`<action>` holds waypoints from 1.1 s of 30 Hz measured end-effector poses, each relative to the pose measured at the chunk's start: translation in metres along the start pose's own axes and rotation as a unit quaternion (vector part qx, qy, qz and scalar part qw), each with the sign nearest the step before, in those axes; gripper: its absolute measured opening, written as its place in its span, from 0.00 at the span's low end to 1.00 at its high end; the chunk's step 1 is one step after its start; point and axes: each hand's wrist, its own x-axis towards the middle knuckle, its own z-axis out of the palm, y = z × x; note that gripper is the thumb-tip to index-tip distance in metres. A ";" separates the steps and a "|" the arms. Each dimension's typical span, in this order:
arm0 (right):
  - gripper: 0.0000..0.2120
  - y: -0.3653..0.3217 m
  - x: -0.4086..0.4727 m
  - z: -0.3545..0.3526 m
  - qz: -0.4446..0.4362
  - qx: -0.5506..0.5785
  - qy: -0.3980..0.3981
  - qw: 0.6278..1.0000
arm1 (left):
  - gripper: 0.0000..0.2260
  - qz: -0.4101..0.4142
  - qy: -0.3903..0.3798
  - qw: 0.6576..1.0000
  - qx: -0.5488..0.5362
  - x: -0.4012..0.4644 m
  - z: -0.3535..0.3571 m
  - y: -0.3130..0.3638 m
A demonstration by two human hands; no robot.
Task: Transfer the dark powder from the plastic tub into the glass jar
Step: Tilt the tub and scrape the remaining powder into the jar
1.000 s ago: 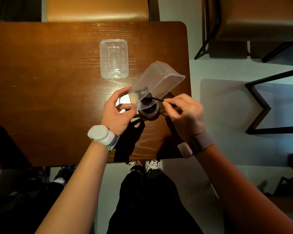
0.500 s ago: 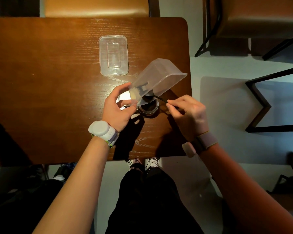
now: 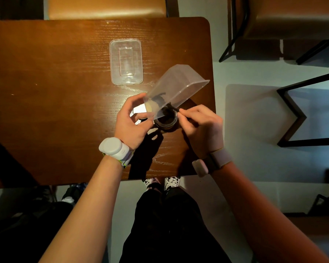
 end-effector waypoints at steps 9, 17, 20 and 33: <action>0.03 0.006 0.003 -0.005 -0.028 -0.007 0.009 1.000 | 0.28 0.008 -0.001 1.000 0.010 -0.004 -0.001 -0.002; 0.05 0.006 0.002 -0.004 -0.051 -0.040 -0.013 0.998 | 0.28 0.008 -0.002 1.000 0.006 -0.009 -0.003 -0.001; 0.05 0.006 -0.001 -0.006 -0.044 -0.030 -0.016 0.998 | 0.28 0.010 -0.004 1.000 0.003 -0.012 -0.001 0.002; 0.04 0.005 -0.001 -0.001 -0.052 -0.019 0.014 0.998 | 0.29 0.015 0.011 1.000 -0.003 -0.011 -0.003 -0.003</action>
